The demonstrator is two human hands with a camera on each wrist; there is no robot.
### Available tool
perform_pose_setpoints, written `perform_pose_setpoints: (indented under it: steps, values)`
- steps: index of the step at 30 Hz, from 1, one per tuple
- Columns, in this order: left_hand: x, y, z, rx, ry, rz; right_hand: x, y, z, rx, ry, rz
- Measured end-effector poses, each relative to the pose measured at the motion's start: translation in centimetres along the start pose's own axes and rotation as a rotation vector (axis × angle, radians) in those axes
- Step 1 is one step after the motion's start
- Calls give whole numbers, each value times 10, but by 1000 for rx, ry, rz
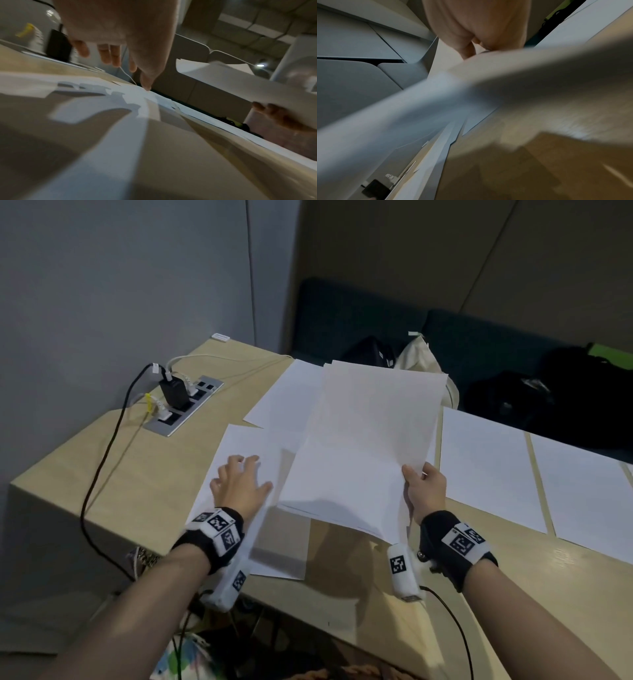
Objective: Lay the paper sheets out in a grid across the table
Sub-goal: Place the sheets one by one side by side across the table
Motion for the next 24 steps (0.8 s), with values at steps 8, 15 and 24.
perform_pose_setpoints:
  steps: [8,15,24]
  values:
    - [19,-26,-7,431,50,175,-2,13,2,-47,2,20]
    - [28,-14,-7,475,36,175,-15,28,2,-73,-41,37]
    - [33,-14,-5,456,46,145,-18,38,-5,-86,-39,65]
Point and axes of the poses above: each hand's wrist, its own z-axis towards the middle knuckle, its own y-axis out of the back of the hand, x = y × z, the point moved 4 cm from there along z, towards the middle knuckle, and after that the axes turned 5 degrees about -z, right-handed, at the moved point
